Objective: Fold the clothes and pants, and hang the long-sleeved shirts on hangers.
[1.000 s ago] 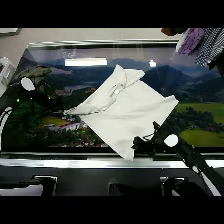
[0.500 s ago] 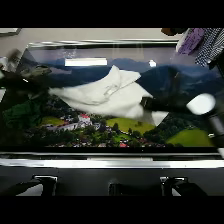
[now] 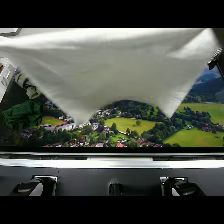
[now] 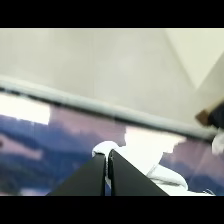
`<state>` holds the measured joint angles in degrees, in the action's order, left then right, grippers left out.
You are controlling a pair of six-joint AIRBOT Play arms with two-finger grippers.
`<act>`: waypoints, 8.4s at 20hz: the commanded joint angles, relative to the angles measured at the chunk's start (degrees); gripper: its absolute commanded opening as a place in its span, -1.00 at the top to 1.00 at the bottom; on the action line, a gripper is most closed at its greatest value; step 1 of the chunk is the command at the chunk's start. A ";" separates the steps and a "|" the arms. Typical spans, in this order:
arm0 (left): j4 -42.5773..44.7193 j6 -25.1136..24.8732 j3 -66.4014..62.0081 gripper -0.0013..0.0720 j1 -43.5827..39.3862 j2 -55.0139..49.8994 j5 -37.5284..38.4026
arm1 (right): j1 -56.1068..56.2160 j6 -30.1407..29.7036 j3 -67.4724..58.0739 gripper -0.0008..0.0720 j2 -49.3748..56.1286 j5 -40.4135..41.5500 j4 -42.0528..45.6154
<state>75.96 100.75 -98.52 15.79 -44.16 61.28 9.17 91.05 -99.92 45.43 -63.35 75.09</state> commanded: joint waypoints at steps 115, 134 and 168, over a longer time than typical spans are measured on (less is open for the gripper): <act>7.87 -0.50 -2.62 0.92 -4.66 -18.18 0.81 | -25.59 0.74 -9.99 0.89 21.18 -11.63 -28.79; 7.72 -0.31 -3.02 -0.05 -12.94 -60.85 -3.08 | -14.78 7.23 -10.19 0.19 68.72 -7.26 -18.18; 6.91 -7.78 27.45 -0.10 9.94 -28.35 20.13 | -40.33 -25.90 60.30 -0.18 35.60 -9.81 -22.18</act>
<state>82.96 93.97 -74.43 24.71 -73.03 81.34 -31.16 67.09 -42.24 80.95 -77.14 56.60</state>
